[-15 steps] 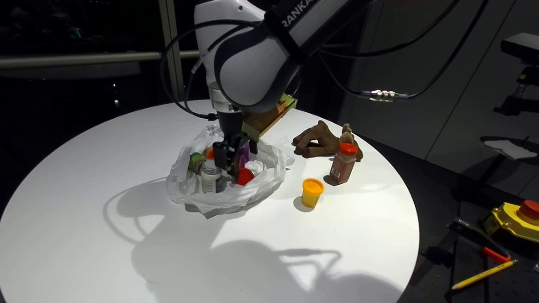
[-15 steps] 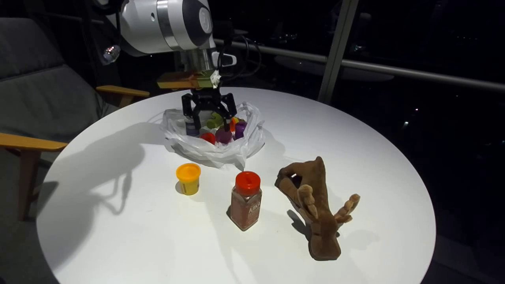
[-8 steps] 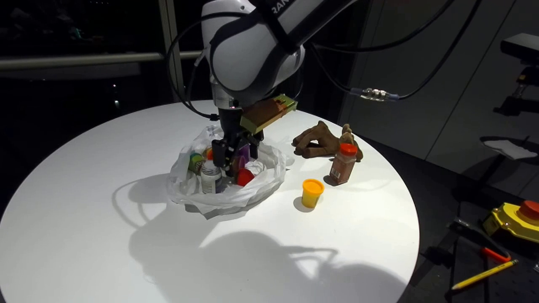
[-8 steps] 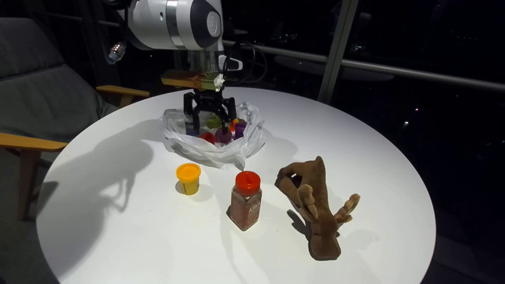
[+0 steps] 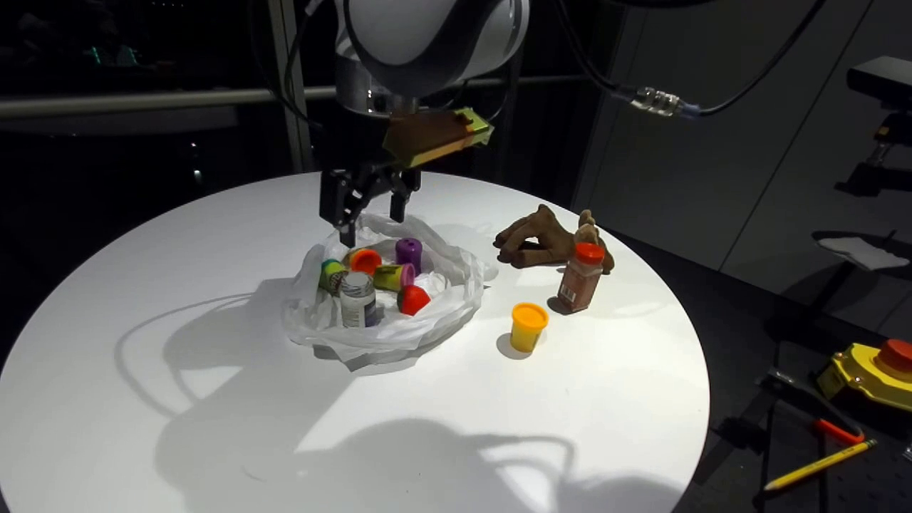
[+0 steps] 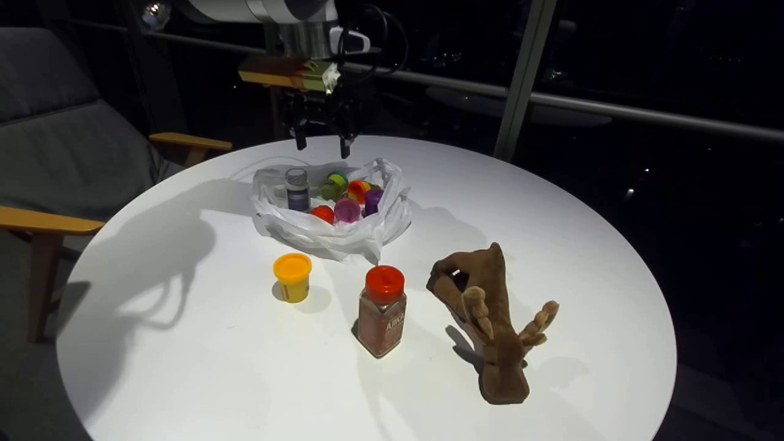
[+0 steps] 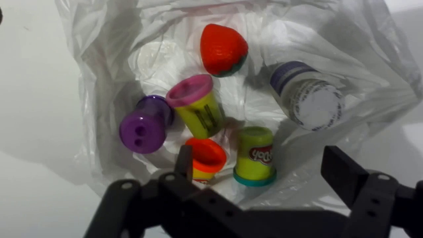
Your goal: Pick up the objects from the plastic bag and put them on the table.
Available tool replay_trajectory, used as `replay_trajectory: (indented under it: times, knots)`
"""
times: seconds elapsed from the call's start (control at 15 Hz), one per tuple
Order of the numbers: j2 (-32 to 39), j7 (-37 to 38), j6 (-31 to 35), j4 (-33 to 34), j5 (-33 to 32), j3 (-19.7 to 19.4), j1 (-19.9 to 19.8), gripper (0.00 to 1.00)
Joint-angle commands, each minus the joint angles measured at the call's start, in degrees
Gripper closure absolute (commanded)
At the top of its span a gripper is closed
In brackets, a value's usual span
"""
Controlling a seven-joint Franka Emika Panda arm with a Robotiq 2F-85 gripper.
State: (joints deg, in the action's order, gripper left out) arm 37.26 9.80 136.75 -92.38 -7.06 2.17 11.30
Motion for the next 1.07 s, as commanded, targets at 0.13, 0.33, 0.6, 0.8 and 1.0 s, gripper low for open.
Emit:
replay_trajectory:
  times: [0.13,0.33,0.6,0.8,1.0]
  knots:
    - [-6.0,-0.8,0.2,-6.4,1.9,3.1,1.2,0.0]
    - [-5.3,-0.2,-0.7,-7.4,1.0,3.5,2.6,0.0]
    - [-3.4,2.4,1.6,-8.4,-0.5,2.3,4.5,0.0]
    - [-1.9,4.7,4.9,-8.4,-1.9,0.9,6.0,0.0]
    - [-0.6,6.2,6.7,-7.8,-2.8,-0.4,7.1,0.0]
